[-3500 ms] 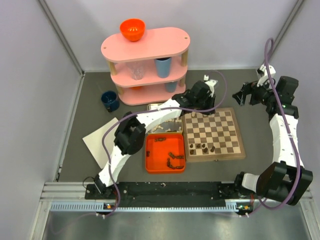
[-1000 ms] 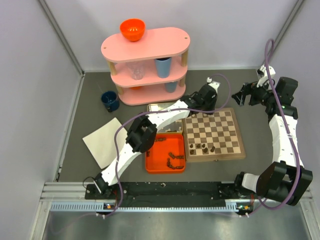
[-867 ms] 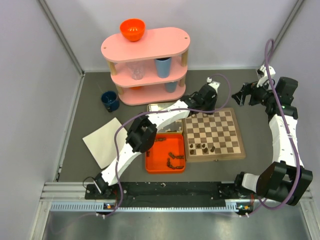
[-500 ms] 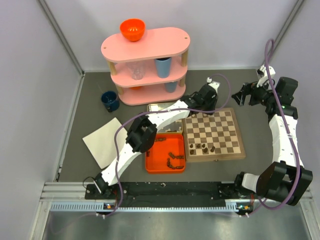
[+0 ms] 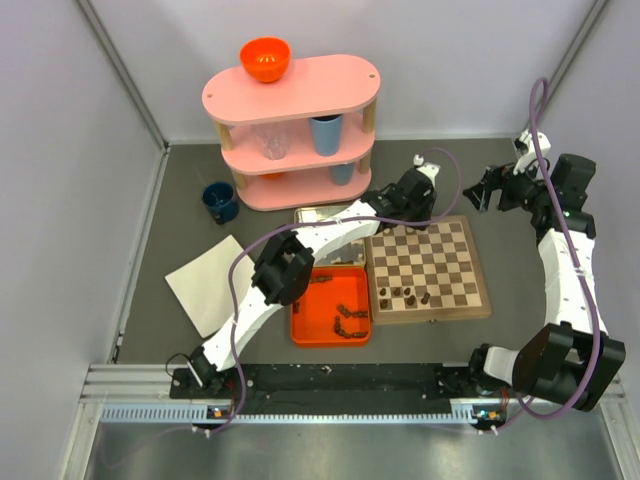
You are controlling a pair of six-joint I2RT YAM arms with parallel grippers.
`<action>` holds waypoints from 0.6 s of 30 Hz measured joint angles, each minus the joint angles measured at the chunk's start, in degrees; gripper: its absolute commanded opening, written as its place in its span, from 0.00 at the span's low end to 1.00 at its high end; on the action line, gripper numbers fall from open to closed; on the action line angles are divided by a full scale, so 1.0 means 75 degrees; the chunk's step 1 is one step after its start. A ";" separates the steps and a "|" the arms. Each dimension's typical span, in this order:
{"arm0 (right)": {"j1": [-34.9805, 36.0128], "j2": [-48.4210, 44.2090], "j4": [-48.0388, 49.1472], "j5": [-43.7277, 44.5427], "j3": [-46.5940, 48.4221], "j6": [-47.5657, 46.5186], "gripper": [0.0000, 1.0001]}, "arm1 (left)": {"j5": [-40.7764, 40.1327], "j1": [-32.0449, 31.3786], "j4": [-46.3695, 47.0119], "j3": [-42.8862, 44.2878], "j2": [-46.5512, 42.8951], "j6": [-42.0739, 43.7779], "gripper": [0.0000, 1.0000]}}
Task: Set up the chess pieces on the board
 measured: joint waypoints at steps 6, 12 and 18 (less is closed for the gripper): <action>0.0000 0.0000 0.0000 -0.0032 0.0000 0.0000 0.91 | 0.0000 -0.0012 0.0003 0.0000 0.0000 0.0000 0.35; 0.0000 0.0000 0.0000 -0.0079 0.0000 0.0000 0.91 | 0.0000 -0.0050 0.0003 0.0000 0.0000 0.0000 0.34; 0.0000 0.0000 0.0000 -0.0114 0.0000 0.0000 0.92 | -0.0017 -0.0085 0.0003 0.0000 0.0000 0.0000 0.34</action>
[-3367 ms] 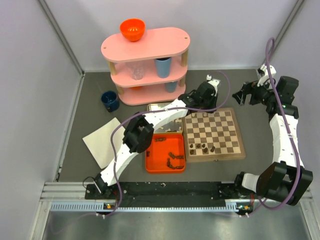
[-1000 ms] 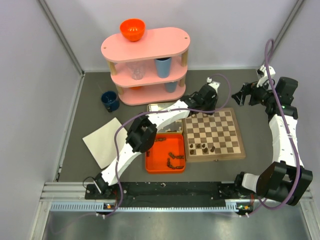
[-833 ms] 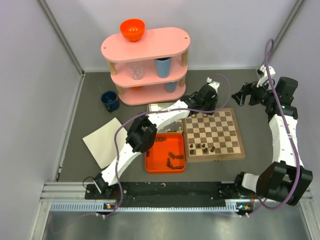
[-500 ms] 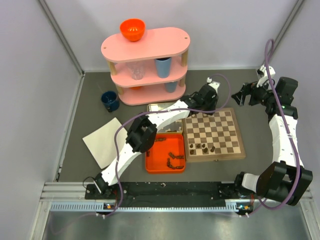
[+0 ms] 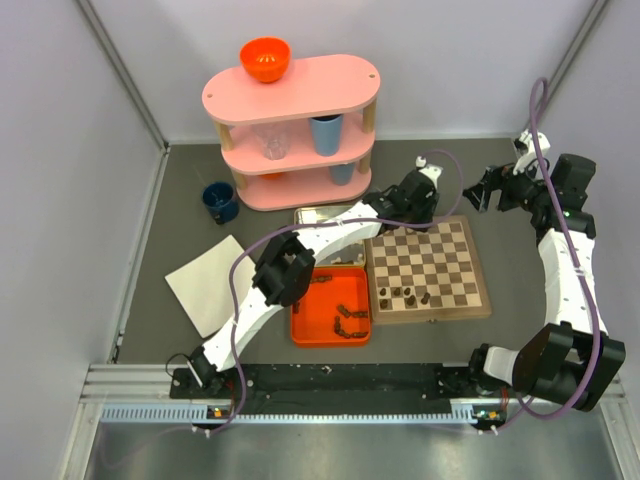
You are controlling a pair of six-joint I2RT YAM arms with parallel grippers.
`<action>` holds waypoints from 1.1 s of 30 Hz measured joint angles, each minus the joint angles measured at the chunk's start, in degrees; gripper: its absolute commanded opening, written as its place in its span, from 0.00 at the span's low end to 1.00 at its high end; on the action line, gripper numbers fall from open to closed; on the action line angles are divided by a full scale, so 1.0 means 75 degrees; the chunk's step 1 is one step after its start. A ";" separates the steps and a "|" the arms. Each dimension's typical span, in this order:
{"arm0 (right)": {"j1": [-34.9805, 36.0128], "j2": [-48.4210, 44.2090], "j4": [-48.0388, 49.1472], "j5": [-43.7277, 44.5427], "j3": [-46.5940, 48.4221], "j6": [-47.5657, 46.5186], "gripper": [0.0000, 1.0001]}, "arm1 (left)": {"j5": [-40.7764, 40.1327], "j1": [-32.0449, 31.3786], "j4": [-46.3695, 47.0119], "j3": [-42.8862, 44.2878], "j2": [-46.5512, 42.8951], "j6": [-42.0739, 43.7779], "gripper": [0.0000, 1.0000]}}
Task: Set up the chess pieces on the board
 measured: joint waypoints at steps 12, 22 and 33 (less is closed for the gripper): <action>0.0000 0.0000 0.0000 -0.0026 0.0000 0.0000 0.92 | -0.0254 -0.0023 0.0000 0.0000 -0.0003 0.0000 0.35; 0.0000 0.0000 0.0000 -0.0058 -0.0003 0.0003 0.92 | -0.0306 -0.0023 0.0000 0.0000 -0.0006 0.0003 0.36; 0.0000 0.0000 0.0000 -0.0061 -0.0003 0.0003 0.92 | -0.0382 -0.0041 0.0015 -0.0017 -0.0131 0.0003 0.36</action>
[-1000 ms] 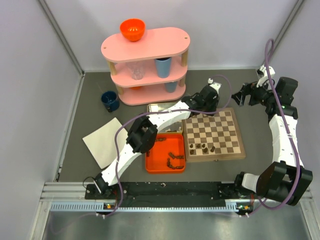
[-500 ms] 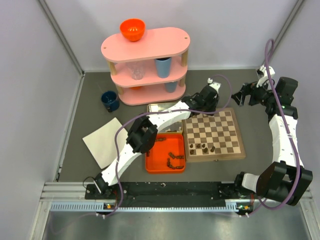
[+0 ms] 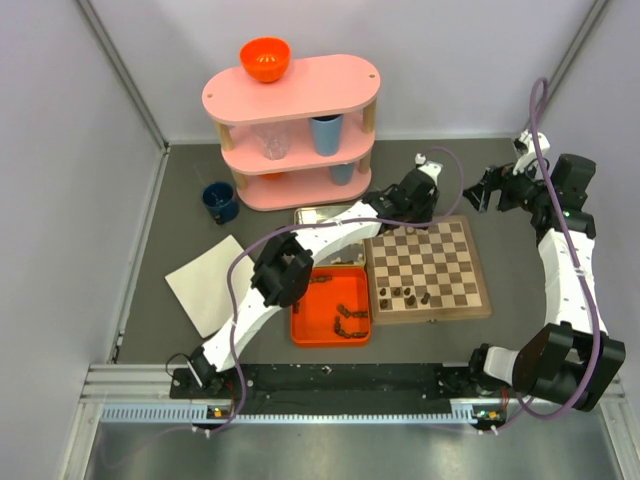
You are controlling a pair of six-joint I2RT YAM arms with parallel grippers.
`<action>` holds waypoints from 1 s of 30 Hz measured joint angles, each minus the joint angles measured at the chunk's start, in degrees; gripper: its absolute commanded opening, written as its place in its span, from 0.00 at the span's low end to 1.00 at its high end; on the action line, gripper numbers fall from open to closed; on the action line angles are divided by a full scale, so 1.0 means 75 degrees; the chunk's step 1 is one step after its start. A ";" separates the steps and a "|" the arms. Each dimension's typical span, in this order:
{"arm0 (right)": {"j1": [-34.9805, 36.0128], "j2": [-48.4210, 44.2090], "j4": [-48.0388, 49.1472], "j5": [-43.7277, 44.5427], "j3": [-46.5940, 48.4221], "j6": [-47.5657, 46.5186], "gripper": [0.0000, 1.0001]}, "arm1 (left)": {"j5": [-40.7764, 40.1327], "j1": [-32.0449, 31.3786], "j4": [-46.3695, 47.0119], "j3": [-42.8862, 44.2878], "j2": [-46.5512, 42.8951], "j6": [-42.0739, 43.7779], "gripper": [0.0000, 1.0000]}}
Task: Set up the chess pieces on the board
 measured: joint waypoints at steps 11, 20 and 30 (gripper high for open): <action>0.0000 0.0003 0.0020 0.0000 -0.0050 0.0003 0.92 | -0.0224 -0.0079 0.0125 -0.0417 -0.0449 0.0023 0.36; 0.0000 0.0003 0.0087 -0.0219 -0.0090 -0.0015 0.99 | -0.0600 -0.0082 0.0729 -0.1716 -0.1673 0.0297 0.55; -0.0003 -0.0006 0.0181 -0.1376 -0.0460 -0.0219 0.99 | -0.1524 -0.0047 0.2553 -0.5852 -0.5601 0.1014 0.98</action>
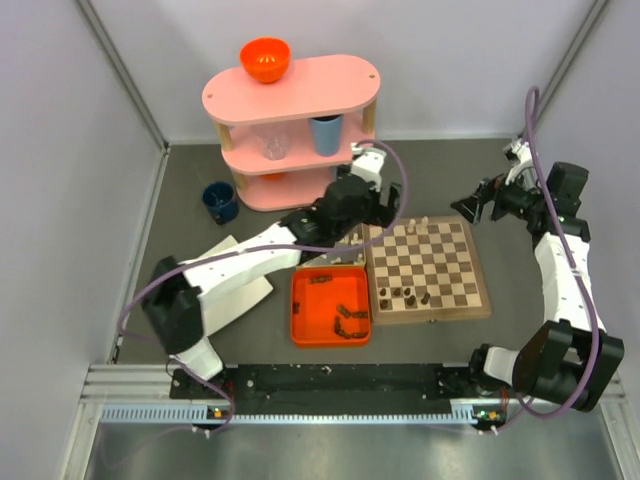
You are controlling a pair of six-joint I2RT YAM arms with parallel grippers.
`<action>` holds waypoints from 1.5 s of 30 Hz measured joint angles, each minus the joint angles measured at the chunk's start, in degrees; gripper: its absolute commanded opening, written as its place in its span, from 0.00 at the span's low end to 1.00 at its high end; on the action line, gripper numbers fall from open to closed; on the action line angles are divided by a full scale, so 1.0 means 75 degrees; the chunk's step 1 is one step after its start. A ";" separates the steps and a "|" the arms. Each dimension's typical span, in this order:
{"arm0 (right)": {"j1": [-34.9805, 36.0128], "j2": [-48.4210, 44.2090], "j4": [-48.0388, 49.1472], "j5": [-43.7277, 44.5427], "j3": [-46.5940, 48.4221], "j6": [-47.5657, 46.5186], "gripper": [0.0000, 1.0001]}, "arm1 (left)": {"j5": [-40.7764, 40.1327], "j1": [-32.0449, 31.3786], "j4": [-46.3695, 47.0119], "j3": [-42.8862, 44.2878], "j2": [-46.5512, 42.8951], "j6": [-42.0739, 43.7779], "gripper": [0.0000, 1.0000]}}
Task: Set up the chess pieces on the board
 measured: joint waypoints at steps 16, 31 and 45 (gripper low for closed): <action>0.0105 -0.0076 -0.0364 -0.2078 -0.0393 -0.0705 0.99 | 0.1486 0.2448 -0.0717 -0.3724 -0.3159 -0.0533 0.85; 0.0382 -0.0178 -0.0761 -0.1967 -0.0600 -0.1262 0.99 | 0.1775 0.2518 -0.3293 -0.1166 -0.0201 0.0309 0.54; 0.0385 -0.0178 -0.0933 -0.1786 -0.0600 -0.1492 0.99 | 0.1183 0.2547 -0.4019 -0.0443 0.1431 0.0589 0.44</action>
